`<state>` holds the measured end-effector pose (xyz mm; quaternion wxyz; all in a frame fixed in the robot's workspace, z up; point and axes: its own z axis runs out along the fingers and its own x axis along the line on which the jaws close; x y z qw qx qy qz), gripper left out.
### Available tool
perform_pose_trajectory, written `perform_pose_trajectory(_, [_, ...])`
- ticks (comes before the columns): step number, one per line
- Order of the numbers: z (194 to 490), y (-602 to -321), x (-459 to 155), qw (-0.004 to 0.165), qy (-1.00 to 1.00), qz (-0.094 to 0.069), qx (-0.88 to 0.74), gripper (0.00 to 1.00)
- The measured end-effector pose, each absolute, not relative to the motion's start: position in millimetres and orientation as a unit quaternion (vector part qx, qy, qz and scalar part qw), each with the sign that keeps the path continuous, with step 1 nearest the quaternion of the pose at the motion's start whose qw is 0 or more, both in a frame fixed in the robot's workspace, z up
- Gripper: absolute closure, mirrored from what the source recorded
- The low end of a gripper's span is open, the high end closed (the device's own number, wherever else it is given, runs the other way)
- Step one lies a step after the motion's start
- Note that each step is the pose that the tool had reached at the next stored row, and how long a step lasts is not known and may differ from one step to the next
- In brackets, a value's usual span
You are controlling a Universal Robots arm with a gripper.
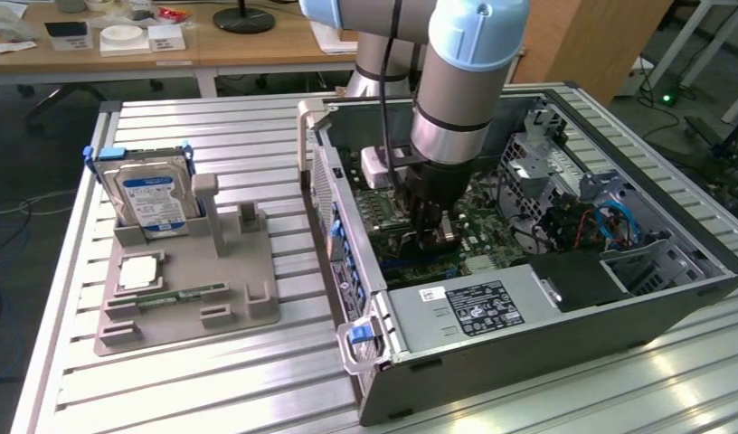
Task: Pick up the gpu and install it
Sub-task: 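Insert the gpu into the slot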
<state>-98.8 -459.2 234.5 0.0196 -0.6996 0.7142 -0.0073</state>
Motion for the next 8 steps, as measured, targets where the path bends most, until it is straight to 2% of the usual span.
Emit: perform_pose_trajectory(8, [231.5,-459.2,-98.9,0.020,0.714,-0.007,-0.700,0.73])
